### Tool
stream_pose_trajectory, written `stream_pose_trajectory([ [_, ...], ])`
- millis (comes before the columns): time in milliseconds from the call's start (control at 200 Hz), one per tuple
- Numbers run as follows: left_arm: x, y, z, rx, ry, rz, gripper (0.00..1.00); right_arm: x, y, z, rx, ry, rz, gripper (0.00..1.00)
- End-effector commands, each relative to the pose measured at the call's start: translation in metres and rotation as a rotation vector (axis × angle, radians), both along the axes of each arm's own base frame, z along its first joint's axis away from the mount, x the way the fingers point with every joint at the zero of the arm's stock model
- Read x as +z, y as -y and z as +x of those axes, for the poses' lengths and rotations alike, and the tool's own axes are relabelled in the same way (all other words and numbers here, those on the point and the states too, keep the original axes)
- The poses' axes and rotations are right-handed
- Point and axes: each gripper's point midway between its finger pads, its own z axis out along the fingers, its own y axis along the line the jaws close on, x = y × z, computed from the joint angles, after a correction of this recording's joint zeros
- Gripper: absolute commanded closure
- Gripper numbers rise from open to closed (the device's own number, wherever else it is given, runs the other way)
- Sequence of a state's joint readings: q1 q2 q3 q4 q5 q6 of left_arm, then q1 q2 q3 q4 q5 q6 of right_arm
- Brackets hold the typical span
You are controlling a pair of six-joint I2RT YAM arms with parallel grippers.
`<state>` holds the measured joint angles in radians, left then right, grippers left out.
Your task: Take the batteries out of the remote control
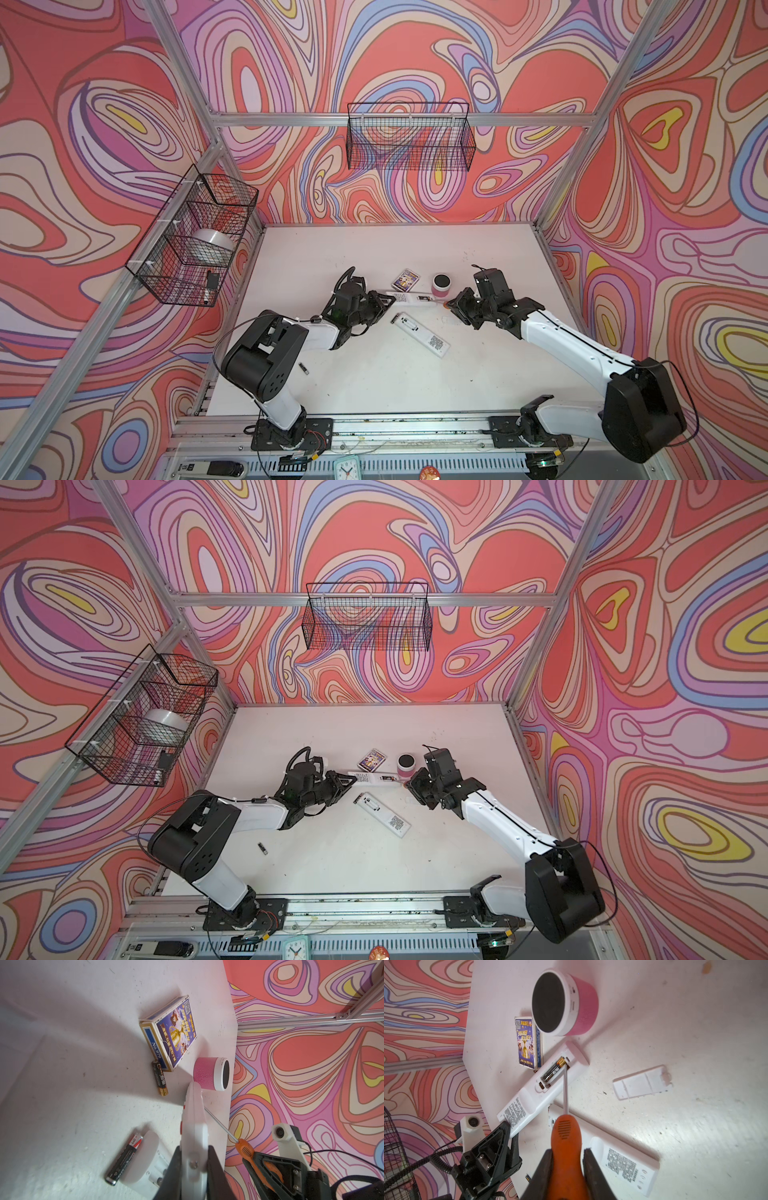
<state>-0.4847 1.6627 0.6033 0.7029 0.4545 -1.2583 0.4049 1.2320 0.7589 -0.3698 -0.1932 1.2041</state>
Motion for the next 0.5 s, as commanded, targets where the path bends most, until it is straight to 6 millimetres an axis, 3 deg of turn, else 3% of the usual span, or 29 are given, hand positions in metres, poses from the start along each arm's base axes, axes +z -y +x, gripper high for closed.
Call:
stream_pose_trajectory([
  [0, -0.003, 0.002, 0.0, -0.005, -0.016, -0.002, 1.0, -0.031, 0.038, -0.029, -0.222, -0.116, -0.038, 0.98],
  [100, -0.006, 0.003, 0.0, 0.001, -0.035, -0.017, 1.0, -0.034, 0.046, -0.037, -0.3, -0.093, 0.006, 0.98],
  [230, -0.01, 0.005, 0.001, 0.019, -0.068, -0.063, 1.0, -0.039, 0.042, -0.037, -0.303, -0.07, 0.063, 0.98],
  [496, -0.012, 0.006, -0.003, 0.017, -0.101, -0.076, 1.0, -0.034, 0.028, -0.017, -0.087, 0.028, -0.061, 0.96],
])
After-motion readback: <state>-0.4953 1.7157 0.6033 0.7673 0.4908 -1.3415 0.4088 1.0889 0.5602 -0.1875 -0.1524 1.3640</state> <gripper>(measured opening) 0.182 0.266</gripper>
